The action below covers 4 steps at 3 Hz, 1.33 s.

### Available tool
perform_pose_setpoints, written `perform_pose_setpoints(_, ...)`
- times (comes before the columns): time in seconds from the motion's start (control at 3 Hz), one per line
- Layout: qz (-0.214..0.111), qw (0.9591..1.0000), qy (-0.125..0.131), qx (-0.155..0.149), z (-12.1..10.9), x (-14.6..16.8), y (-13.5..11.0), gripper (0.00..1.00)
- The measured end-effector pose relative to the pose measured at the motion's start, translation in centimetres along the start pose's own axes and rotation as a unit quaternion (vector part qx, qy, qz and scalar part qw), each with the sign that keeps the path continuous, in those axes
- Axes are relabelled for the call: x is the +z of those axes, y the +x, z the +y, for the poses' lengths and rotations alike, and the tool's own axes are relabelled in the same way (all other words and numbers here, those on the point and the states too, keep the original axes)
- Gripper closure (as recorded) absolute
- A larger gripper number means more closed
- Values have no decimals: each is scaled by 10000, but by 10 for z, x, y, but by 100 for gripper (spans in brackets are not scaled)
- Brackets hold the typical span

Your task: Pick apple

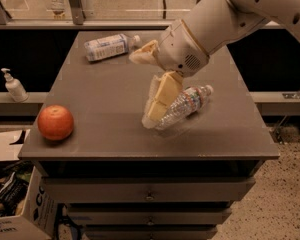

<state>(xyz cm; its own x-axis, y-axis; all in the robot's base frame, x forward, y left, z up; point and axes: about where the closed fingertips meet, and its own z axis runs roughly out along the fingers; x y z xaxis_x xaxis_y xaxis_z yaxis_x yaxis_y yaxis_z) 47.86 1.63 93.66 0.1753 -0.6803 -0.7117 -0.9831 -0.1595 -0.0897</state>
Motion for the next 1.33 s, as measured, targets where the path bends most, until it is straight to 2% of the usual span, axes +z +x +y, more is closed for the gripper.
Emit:
perform_pose_setpoints(0.67, -78, 10000, -22, -12, 1, 1, -4, 0)
perform_pose_setpoints(1.0, -255, 9995, -40, -193, -15, 21, -16, 0)
perform_pose_setpoints(1.33, -490, 9978, -81, -441, -42, 50, -31, 0)
